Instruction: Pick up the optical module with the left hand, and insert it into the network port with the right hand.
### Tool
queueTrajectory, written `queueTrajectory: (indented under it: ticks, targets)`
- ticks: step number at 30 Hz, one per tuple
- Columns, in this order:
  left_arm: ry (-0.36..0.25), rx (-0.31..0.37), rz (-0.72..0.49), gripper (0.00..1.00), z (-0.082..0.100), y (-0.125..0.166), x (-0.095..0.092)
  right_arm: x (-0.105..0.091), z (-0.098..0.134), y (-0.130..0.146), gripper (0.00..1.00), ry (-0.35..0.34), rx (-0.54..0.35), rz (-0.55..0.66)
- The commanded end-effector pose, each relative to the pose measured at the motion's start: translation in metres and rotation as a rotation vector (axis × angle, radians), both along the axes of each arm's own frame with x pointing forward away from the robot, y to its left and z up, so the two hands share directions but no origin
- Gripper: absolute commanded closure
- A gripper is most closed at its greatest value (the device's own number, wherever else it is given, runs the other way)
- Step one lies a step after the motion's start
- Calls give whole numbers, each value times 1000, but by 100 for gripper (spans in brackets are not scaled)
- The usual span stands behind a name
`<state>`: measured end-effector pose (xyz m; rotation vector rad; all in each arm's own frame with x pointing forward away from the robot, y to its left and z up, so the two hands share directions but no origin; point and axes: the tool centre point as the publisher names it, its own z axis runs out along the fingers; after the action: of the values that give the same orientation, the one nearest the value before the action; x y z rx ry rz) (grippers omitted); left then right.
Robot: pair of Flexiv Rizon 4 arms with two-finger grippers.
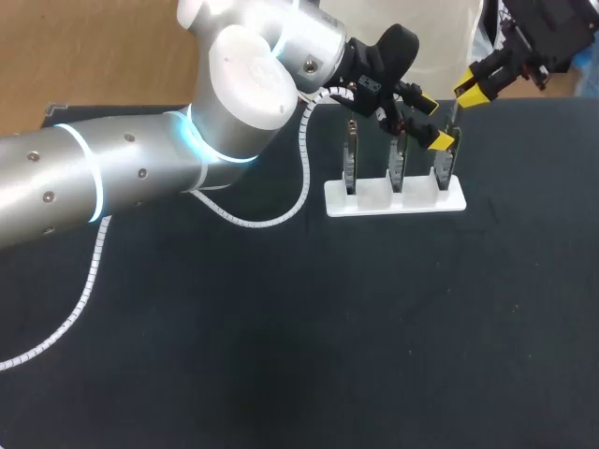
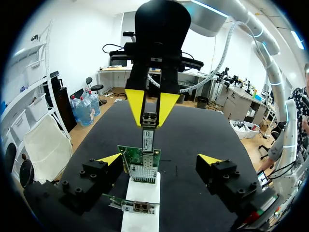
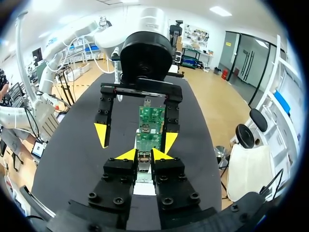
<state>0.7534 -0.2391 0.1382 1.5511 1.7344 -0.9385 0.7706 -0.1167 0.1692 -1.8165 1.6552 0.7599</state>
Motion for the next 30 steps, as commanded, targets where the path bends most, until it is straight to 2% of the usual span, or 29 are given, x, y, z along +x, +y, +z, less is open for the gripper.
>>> queueTrajectory:
  ticks: [1, 12, 30]
  targets:
    - [2, 5, -1, 0, 1, -1, 1, 0, -2, 1, 100, -6, 2, -6]
    - [2, 5, -1, 0, 1, -1, 1, -1, 4, 2, 100, -22, 11, -18]
    - [2, 5, -1, 0, 1, -1, 1, -3, -5, 0, 100, -2, -6, -41]
